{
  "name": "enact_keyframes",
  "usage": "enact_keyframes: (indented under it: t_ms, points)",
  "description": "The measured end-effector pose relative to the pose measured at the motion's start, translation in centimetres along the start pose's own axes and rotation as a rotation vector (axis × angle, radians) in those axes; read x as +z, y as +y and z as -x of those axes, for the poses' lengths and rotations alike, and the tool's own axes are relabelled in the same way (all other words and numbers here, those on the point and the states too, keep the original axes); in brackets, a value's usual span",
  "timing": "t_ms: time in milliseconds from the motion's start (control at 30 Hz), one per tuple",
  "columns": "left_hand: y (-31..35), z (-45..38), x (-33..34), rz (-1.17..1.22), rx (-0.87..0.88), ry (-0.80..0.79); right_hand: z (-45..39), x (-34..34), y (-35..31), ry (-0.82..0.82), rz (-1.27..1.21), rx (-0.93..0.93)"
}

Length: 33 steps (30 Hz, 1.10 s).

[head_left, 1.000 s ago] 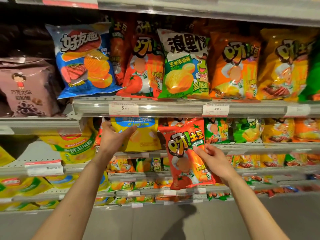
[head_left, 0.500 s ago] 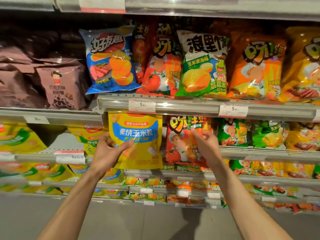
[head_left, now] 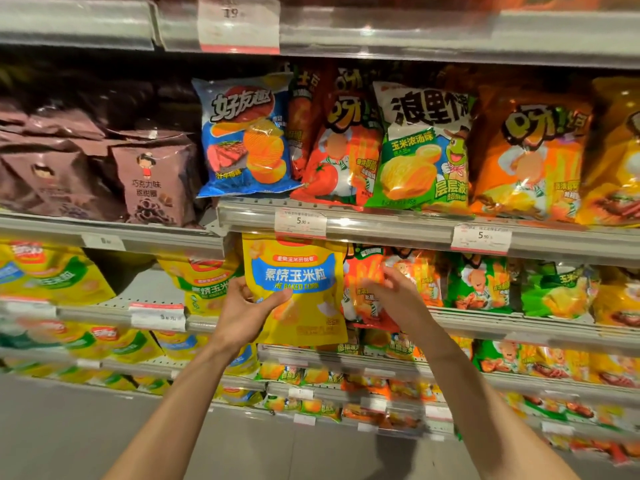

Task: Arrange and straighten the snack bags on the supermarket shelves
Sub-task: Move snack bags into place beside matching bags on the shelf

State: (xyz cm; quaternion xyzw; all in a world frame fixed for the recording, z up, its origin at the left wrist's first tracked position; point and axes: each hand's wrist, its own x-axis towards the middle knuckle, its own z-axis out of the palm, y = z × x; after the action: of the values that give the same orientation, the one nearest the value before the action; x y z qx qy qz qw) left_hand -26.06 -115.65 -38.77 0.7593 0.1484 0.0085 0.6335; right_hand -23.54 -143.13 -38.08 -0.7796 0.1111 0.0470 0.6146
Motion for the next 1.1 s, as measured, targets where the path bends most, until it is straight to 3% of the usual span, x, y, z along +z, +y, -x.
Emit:
enact_keyframes:
  t_ms: [433, 633, 833, 1100]
  points:
    - [-0.5, 1.0, -3.3, -0.015, 0.039, -0.009, -4.1, 2.8, -0.2, 0.162, -0.068, -0.102]
    - [-0.6, 0.9, -4.1, -0.058, 0.056, -0.009, -4.5, 3.5, 0.3, 0.147, 0.100, -0.093]
    - [-0.4, 0.9, -3.2, -0.022, 0.079, -0.017, -3.6, 3.4, 1.7, 0.306, 0.266, -0.254]
    - [-0.2, 0.6, -3.0, 0.035, 0.082, -0.042, -5.4, 2.6, 0.2, 0.097, 0.104, -0.084]
